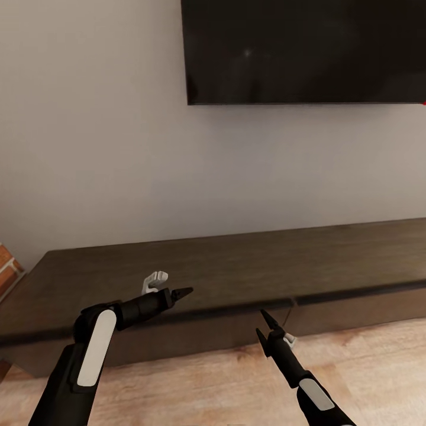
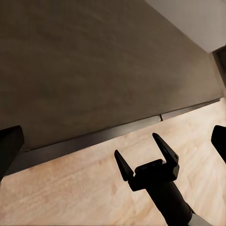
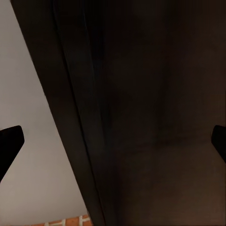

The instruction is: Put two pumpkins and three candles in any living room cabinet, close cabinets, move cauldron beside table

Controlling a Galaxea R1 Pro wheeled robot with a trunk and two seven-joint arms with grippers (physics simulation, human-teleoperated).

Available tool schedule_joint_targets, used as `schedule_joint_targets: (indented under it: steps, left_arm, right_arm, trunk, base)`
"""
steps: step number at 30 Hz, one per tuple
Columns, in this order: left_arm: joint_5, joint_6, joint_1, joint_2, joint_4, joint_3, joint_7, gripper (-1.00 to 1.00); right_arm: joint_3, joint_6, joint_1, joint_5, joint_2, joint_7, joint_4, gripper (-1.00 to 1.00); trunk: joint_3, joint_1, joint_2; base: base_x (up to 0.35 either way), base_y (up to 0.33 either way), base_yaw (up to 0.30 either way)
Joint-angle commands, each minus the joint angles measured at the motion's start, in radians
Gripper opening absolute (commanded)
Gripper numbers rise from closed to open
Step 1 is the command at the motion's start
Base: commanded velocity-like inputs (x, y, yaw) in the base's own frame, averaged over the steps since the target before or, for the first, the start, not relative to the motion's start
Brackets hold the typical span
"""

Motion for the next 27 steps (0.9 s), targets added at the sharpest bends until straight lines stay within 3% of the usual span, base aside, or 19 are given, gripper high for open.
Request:
schedule_joint_targets:
  steps: [1,27]
  left_arm:
    - [-0.008,0.005,-0.001,-0.001,-0.001,0.003,-0.010,1.00]
    - [-0.008,0.005,0.000,-0.001,-0.001,0.003,-0.010,1.00]
  right_arm:
    - [-0.002,0.009,0.000,-0.008,0.000,0.001,0.000,1.00]
    - [0.006,0.008,0.000,0.004,-0.003,0.002,0.000,1.00]
  trunk:
    - [-0.001,0.000,0.000]
    - [-0.001,0.000,0.000]
  base:
    - [0.094,0.000,0.000]
    - [0.009,0.000,0.000]
